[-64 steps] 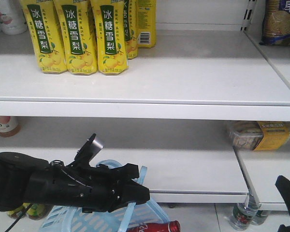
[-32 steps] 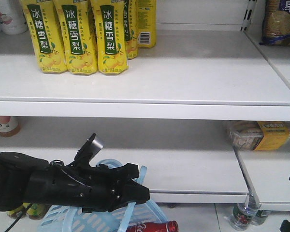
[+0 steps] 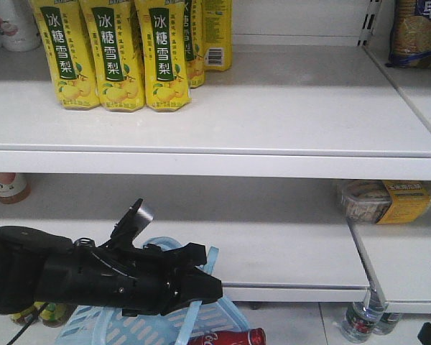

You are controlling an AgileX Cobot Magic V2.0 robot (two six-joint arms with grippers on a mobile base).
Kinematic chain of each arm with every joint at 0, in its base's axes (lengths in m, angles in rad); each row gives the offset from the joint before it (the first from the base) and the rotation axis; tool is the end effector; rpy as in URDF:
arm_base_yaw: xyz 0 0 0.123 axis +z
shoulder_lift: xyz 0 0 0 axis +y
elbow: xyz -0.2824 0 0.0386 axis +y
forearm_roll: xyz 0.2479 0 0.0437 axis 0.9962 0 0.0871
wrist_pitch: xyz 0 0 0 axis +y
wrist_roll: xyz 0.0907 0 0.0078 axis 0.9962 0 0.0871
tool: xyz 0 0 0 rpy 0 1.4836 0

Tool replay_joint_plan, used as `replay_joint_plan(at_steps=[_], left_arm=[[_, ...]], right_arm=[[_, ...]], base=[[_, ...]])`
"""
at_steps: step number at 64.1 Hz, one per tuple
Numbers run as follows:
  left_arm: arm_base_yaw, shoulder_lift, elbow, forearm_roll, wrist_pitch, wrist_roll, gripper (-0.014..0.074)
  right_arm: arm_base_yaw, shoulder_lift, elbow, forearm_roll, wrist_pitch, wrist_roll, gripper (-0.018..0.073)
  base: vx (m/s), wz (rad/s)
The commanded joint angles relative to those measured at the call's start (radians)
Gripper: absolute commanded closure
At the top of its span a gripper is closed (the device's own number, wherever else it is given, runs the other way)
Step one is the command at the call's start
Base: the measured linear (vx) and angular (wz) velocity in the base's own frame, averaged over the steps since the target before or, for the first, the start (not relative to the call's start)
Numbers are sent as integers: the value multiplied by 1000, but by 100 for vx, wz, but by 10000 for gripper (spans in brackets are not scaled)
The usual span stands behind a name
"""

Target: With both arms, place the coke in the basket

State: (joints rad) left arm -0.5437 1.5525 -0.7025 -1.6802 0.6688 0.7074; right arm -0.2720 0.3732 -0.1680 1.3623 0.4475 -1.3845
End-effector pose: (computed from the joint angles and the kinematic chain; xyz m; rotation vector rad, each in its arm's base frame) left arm 0.2154 -0.1959 0.2038 -0.1686 2.5678 -1.4766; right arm 0.0905 0.0149 0.2364 -0.1109 1.7665 0.1617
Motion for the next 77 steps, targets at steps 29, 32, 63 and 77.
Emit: replay_joint_plan(at_steps=[29, 32, 63, 77], left_arm=[[-2, -62, -26, -45, 112, 9, 603], [-4, -81, -14, -48, 135, 9, 603], [-69, -588, 230, -49, -126, 52, 603], [-26, -814, 285, 41, -198, 210, 603]], right_arm=[[-5, 4, -27, 37, -8, -2, 569], [-5, 4, -27, 37, -6, -2, 569], [-5, 4, -27, 37, -4, -2, 569], [-5, 4, -27, 37, -4, -2, 569]], base=[[0, 0], [0, 0], [0, 0], [0, 0]])
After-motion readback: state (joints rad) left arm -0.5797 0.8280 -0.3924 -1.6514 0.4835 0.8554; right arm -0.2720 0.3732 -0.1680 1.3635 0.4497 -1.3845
